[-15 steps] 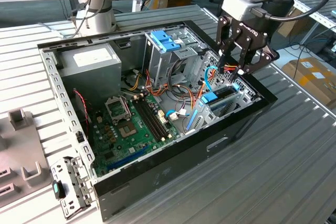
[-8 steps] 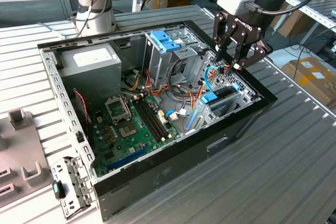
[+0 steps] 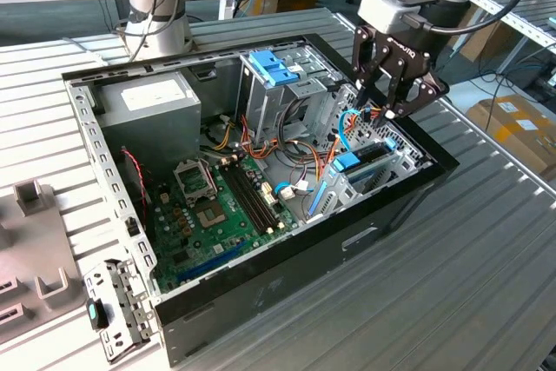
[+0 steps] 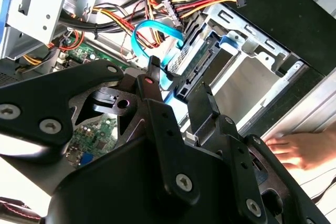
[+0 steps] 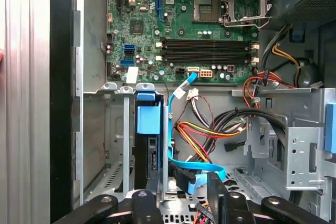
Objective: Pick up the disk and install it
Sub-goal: 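Insert the first disk wire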
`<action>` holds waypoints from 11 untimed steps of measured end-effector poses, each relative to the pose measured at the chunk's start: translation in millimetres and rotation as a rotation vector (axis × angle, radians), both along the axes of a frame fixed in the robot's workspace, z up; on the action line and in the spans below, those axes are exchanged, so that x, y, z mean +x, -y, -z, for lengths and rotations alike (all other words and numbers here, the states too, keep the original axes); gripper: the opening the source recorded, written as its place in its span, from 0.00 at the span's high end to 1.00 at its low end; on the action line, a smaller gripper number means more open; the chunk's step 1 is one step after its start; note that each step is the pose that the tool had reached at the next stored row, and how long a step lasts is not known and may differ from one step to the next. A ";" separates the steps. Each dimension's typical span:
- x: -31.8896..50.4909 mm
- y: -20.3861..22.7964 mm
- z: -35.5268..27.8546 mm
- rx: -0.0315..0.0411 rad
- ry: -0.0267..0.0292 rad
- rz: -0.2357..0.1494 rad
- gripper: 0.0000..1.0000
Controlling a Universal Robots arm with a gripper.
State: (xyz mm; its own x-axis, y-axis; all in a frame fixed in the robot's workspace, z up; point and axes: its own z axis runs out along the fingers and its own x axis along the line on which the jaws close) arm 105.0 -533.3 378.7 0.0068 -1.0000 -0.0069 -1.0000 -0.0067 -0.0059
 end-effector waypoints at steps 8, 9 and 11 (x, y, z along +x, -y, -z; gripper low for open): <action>0.0 5.4 0.1 0.0000 0.0000 0.000 0.51; 0.0 5.6 0.1 0.0000 0.0000 0.000 0.51; 0.0 5.7 0.1 0.0001 0.0000 0.000 0.51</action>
State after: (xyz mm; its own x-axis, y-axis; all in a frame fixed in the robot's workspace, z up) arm 105.0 -539.0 378.6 0.0068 -1.0000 -0.0070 -1.0000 -0.0067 -0.0059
